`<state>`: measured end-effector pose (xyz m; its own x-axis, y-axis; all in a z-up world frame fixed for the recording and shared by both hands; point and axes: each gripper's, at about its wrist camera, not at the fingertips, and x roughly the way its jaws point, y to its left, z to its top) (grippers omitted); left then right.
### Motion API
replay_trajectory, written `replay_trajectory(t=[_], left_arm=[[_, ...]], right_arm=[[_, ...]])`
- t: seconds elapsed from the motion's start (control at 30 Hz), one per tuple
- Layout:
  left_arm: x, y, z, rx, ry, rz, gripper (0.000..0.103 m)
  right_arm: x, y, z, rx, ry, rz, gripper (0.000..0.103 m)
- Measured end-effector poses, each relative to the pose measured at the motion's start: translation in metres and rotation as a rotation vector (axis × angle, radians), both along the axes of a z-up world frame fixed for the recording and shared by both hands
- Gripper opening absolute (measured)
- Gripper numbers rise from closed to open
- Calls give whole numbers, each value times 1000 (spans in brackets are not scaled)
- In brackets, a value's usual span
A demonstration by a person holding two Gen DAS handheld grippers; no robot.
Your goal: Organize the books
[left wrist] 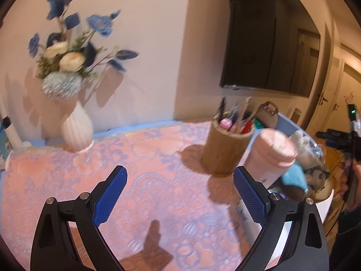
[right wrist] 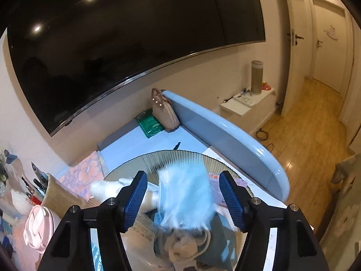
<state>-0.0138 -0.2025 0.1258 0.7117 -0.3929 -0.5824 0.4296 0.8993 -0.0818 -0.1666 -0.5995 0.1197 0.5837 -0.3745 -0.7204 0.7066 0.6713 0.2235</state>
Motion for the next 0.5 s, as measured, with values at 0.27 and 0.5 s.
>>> replay_trajectory(t=[0.27,0.5], left_arm=[[1,69,-17,12,123,94,96],[-10,124,-19,43,130,162,96]], right_arm=[[-13,105,41,-118,-45,145,77],[16,248,55,-70,-113,434,86]])
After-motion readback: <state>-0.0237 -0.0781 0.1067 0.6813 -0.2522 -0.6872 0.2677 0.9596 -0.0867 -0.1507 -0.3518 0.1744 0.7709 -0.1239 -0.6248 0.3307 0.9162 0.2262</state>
